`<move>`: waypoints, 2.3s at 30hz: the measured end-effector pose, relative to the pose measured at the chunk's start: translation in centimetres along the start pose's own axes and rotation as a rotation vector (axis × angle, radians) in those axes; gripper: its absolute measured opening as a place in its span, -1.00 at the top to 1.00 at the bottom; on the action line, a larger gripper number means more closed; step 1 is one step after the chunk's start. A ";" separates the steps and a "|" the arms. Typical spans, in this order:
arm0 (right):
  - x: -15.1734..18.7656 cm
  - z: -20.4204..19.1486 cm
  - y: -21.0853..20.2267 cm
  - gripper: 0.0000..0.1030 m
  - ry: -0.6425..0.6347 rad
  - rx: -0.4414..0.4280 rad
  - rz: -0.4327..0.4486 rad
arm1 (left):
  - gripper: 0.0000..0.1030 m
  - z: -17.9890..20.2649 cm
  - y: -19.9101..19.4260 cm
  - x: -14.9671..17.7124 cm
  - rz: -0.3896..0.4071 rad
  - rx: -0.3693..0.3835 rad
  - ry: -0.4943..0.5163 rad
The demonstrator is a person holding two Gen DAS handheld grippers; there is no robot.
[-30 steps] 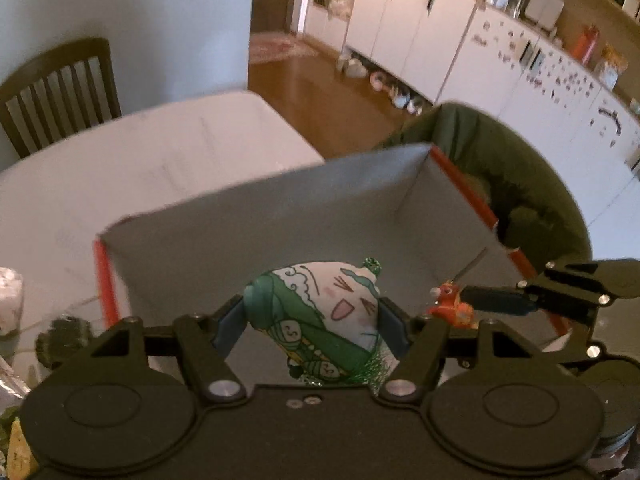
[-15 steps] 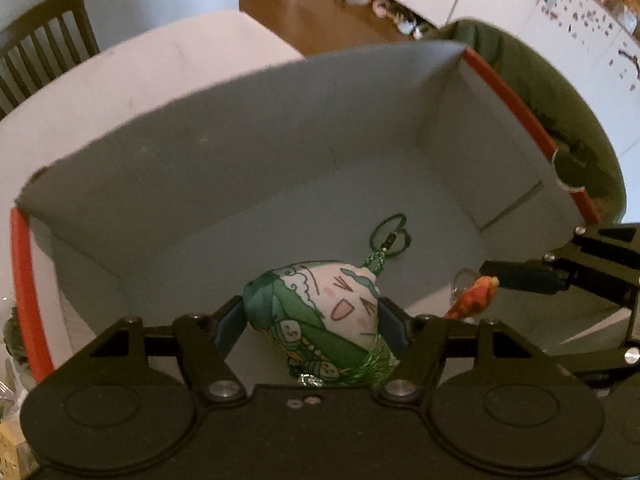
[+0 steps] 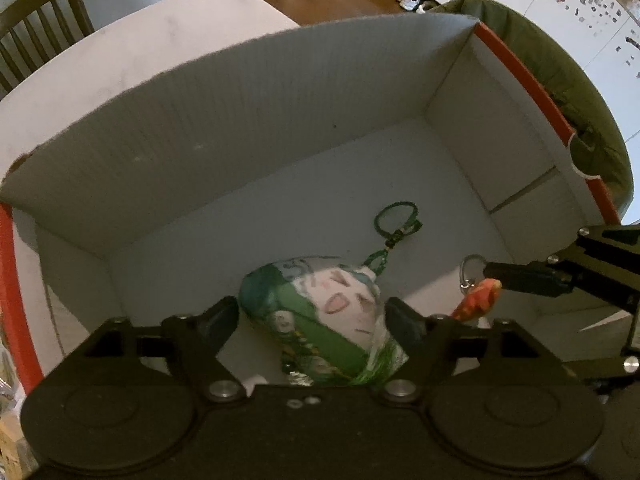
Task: Organize objects
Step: 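Open the left gripper over the box while the right releases the dragon keychain, then withdraw both grippers from the box back toward the table pile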
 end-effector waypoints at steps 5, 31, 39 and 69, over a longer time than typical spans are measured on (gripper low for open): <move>-0.1 0.4 -0.3 0.25 0.014 -0.007 0.001 | -0.69 -0.3 -1.2 0.7 0.034 0.022 -0.024; 0.7 -4.0 -10.2 -0.03 0.109 -0.064 0.265 | -0.72 -1.0 -14.1 5.8 0.369 0.069 -0.050; 1.4 -8.6 -13.3 -0.14 0.112 -0.070 0.362 | -0.80 -3.8 -19.0 10.2 0.466 0.049 -0.073; 1.6 -25.5 -15.6 -0.64 0.130 -0.167 0.529 | -0.99 -16.8 -24.1 22.5 0.559 -0.099 -0.212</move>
Point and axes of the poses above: each gripper's, at about its wrist camera, not at the fingertips, and y roughly the way its jaws point, z to its right, x to its underside, the point moved 5 cm from there along y, roughly the way its jaws point, and after that the axes turned 6 degrees about y, right-handed, at the moved point
